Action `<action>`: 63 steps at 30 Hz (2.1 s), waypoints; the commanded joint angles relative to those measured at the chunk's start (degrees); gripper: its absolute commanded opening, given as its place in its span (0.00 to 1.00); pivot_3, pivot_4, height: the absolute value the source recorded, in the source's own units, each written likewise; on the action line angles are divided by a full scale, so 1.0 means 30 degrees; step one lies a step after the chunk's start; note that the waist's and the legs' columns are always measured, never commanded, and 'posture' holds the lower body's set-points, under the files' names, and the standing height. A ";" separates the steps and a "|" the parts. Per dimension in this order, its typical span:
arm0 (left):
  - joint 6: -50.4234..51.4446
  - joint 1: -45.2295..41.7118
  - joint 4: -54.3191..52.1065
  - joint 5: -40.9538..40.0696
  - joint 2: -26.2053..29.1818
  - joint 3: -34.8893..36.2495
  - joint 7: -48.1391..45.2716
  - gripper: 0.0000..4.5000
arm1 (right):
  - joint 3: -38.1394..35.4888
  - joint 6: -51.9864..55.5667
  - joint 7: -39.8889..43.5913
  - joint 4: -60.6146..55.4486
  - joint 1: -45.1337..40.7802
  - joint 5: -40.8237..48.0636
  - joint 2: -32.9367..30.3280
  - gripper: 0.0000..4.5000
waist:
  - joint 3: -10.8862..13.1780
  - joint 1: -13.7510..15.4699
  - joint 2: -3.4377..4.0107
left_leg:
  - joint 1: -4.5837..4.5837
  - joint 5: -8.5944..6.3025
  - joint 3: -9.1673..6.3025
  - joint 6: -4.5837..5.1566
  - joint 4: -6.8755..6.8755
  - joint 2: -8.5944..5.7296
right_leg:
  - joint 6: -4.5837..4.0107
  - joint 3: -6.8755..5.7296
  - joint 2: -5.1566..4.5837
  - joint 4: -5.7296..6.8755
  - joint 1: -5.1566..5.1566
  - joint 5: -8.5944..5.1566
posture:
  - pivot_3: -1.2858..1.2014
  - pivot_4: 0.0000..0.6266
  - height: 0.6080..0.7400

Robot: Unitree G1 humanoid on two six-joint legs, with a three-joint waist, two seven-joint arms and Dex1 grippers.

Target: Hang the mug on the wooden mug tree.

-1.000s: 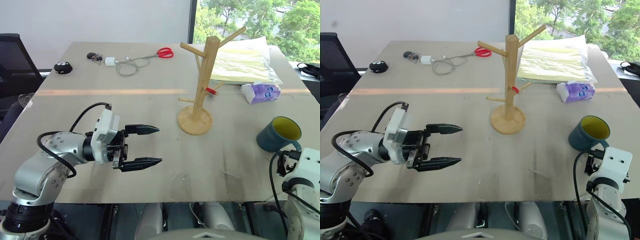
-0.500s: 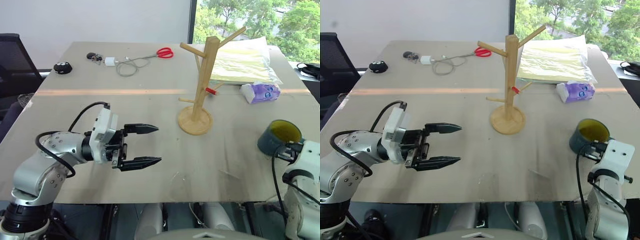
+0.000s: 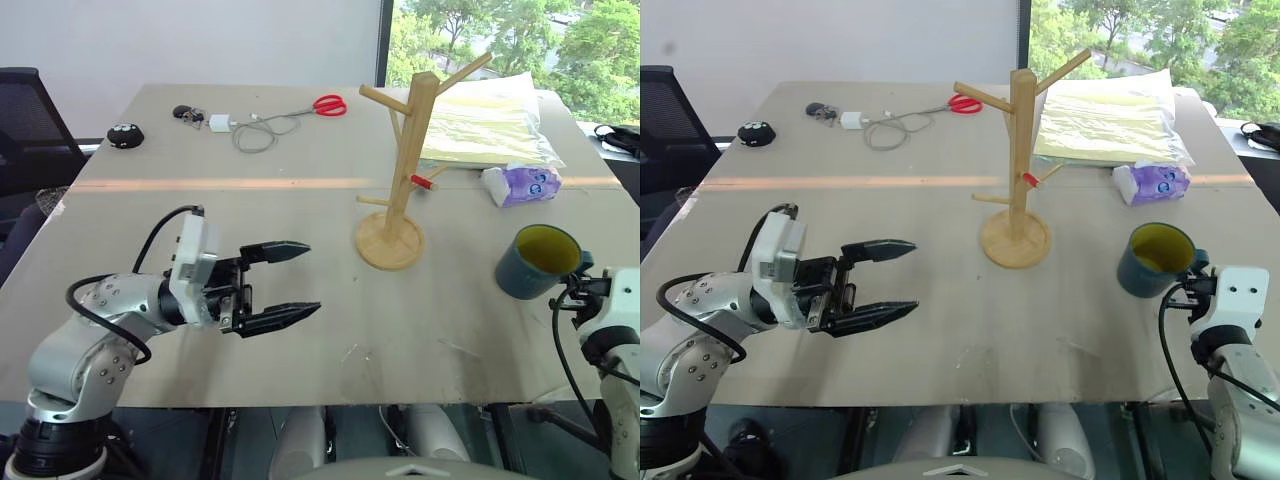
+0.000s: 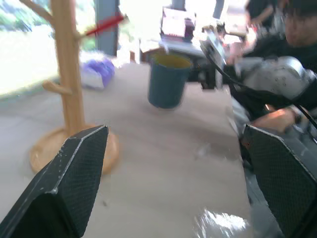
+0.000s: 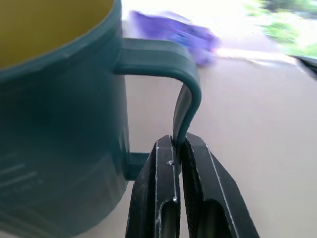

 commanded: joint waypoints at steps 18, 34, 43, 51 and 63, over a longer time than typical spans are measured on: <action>0.1824 0.3004 0.0803 -0.3545 0.1964 0.5292 -0.0780 1.00 | 0.3197 0.6757 0.2126 -0.3578 -0.8785 0.8960 -0.8339 0.01 | 0.0027 0.0182 -0.0045 | -0.0028 -0.0030 -0.0033 0.0056 0.0007 0.0004 | -0.0012 -0.0027 -0.0001 -0.0018 -0.0003 -0.0001 | 0.52 0.24 1.00; 0.1879 0.2248 0.2966 -0.3248 0.2609 0.5489 -0.2453 1.00 | 0.6002 1.0735 -0.3358 -0.3922 -1.3670 1.0299 -0.6732 0.01 | 0.0032 0.0028 -0.0045 | -0.0040 0.0010 -0.0020 -0.0013 0.0006 0.0001 | -0.0014 -0.0027 -0.0016 -0.0016 -0.0019 0.0001 | 0.52 0.24 1.00; 0.1365 0.3088 0.2920 -0.3005 0.1976 0.5710 -0.2973 1.00 | 0.8979 1.2454 -0.5186 -0.1949 -1.5951 0.8262 -0.5042 0.21 | 0.0032 -0.0002 -0.0046 | -0.0074 0.0015 -0.0002 -0.0022 0.0004 0.0004 | -0.0016 -0.0024 -0.0021 -0.0008 -0.0060 0.0003 | 0.52 0.24 1.00; 0.0839 0.3890 0.2487 -0.2403 0.1346 0.5384 -0.2573 1.00 | 0.4585 1.0633 0.0474 -0.3936 -1.3067 1.1276 -0.8037 0.56 | 0.0033 0.0031 -0.0047 | -0.0089 0.0000 0.0002 0.0001 -0.0012 0.0002 | -0.0010 -0.0042 -0.0040 -0.0034 -0.0061 0.0002 | 0.52 0.24 1.00; -0.1086 0.5650 0.3390 0.3015 0.0912 0.3696 -0.0141 1.00 | -0.2235 0.1460 0.9987 -0.0490 0.0125 0.6341 -0.9681 0.56 | 0.0024 0.0149 -0.0073 | -0.0018 -0.0052 -0.0011 0.0092 -0.0016 -0.0013 | -0.0004 -0.0029 -0.0035 -0.0041 0.0007 -0.0002 | 0.52 0.24 1.00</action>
